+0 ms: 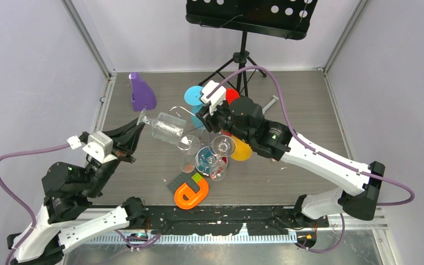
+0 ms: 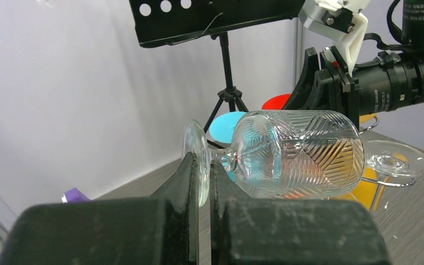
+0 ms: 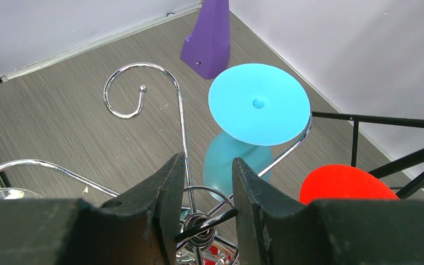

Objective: Place the wine glass upside down on the wine glass rack
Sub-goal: Turn the wine glass upside down at the wine rack.

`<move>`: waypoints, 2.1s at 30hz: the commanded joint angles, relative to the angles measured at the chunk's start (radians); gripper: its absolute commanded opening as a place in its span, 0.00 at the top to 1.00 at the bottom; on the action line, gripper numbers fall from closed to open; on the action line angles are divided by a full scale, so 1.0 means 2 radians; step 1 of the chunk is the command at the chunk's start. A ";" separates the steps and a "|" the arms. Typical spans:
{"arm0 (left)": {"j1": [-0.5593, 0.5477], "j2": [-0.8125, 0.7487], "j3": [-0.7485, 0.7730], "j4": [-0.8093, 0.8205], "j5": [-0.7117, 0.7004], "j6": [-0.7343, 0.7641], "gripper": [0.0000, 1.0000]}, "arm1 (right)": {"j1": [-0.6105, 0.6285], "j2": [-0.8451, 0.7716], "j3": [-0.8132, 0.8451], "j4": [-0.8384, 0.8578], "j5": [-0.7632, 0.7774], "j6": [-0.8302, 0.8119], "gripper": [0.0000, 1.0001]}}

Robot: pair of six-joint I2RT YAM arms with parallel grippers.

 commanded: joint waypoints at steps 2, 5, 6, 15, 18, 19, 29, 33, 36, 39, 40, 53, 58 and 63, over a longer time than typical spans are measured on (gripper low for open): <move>0.001 -0.015 0.002 0.045 0.022 0.045 1.00 | -0.005 0.019 0.008 -0.070 -0.044 -0.033 0.94; 0.001 -0.033 -0.001 0.038 0.016 0.050 1.00 | -0.007 0.022 0.012 -0.073 -0.051 -0.040 0.95; 0.000 -0.039 -0.003 0.034 0.016 0.051 1.00 | -0.008 0.023 0.013 -0.074 -0.053 -0.042 0.95; 0.001 -0.089 -0.011 -0.042 0.042 0.086 1.00 | -0.016 0.032 0.025 -0.088 -0.083 -0.066 0.95; 0.001 -0.106 -0.010 -0.074 0.059 0.106 1.00 | -0.017 0.034 0.027 -0.089 -0.085 -0.069 0.95; 0.001 -0.112 -0.011 -0.084 0.066 0.121 1.00 | -0.018 0.035 0.028 -0.089 -0.087 -0.069 0.95; 0.001 -0.093 -0.016 -0.144 0.129 0.255 1.00 | -0.017 0.035 0.026 -0.092 -0.091 -0.074 0.95; 0.001 -0.082 -0.042 -0.105 0.140 0.315 1.00 | -0.018 0.030 0.020 -0.093 -0.092 -0.079 0.95; 0.001 -0.070 -0.057 -0.085 0.157 0.371 1.00 | -0.018 0.026 0.017 -0.095 -0.093 -0.081 0.94; 0.001 -0.057 -0.069 -0.065 0.166 0.411 1.00 | -0.018 0.025 0.016 -0.096 -0.093 -0.083 0.94; 0.000 -0.053 -0.073 -0.060 0.168 0.424 1.00 | -0.018 0.026 0.017 -0.097 -0.094 -0.082 0.94; 0.001 0.015 -0.080 -0.011 0.191 0.537 1.00 | -0.018 0.027 0.014 -0.100 -0.100 -0.083 0.95; 0.001 0.038 -0.071 -0.019 0.172 0.576 1.00 | -0.018 0.027 0.013 -0.099 -0.101 -0.082 0.94; 0.018 0.047 -0.070 -0.015 0.168 0.599 1.00 | -0.018 0.027 0.011 -0.100 -0.102 -0.083 0.95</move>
